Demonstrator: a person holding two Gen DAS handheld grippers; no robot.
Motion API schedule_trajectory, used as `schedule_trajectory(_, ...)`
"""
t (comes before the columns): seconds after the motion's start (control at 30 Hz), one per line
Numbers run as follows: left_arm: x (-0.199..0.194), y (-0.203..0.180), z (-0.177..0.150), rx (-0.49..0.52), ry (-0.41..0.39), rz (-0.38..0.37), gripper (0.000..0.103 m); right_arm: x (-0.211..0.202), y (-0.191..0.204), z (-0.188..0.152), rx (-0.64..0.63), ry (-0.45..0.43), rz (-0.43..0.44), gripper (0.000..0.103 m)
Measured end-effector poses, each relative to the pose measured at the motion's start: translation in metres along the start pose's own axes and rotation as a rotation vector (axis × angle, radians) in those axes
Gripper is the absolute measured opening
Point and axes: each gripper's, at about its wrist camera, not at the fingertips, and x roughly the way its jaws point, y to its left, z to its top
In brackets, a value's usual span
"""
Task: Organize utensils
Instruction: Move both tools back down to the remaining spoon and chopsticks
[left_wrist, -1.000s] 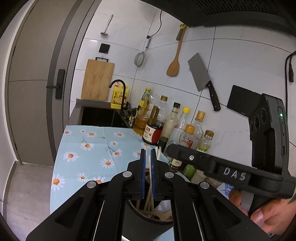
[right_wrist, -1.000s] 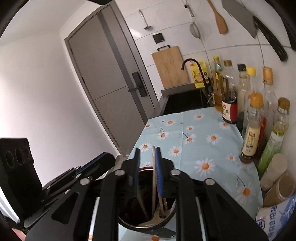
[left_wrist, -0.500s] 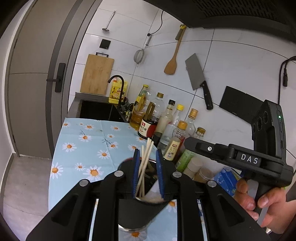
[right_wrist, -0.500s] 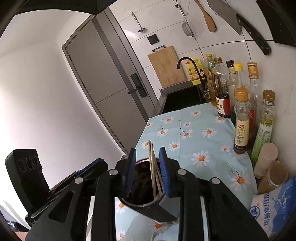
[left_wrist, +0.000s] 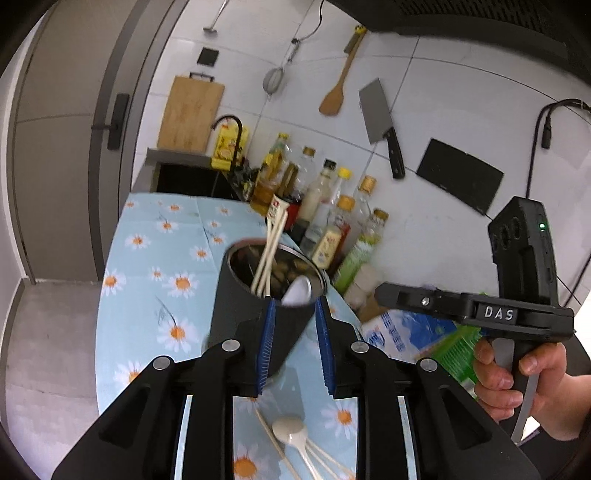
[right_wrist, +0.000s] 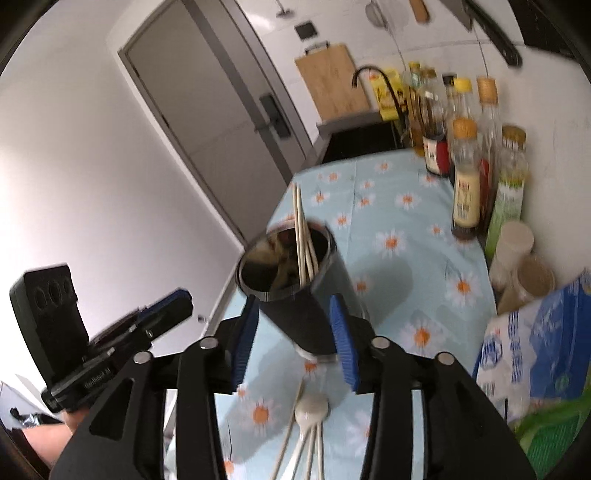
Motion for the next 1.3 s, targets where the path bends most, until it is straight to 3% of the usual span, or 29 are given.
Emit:
schedule_trajectory(0.37,-0.003,0.003,-0.042,-0.004,0.178,-0.036,0.021,0.025,0.004,-0.052,0.016,0.246,-0.062,0.042)
schedule_trajectory(0.7,-0.004,0.027,-0.086,-0.062,0.327,-0.01,0.021,0.081,-0.009,-0.106,0.097,0.613,-0.111,0.041)
schedule_trajectory(0.8,-0.001,0.034,-0.1,-0.076,0.379,-0.012,0.021,0.096,-0.01,-0.119,0.094,0.693,-0.149,0.032)
schedule_trajectory(0.97,-0.005,0.041,-0.118,-0.092,0.414,-0.006,0.021,0.113,-0.019,-0.135,0.102,0.788,-0.211,0.018)
schedule_trajectory(1.3,-0.011,0.058,-0.137,-0.129,0.461,-0.009,0.021,0.138,0.006,-0.141,0.001,0.852,-0.322,0.014)
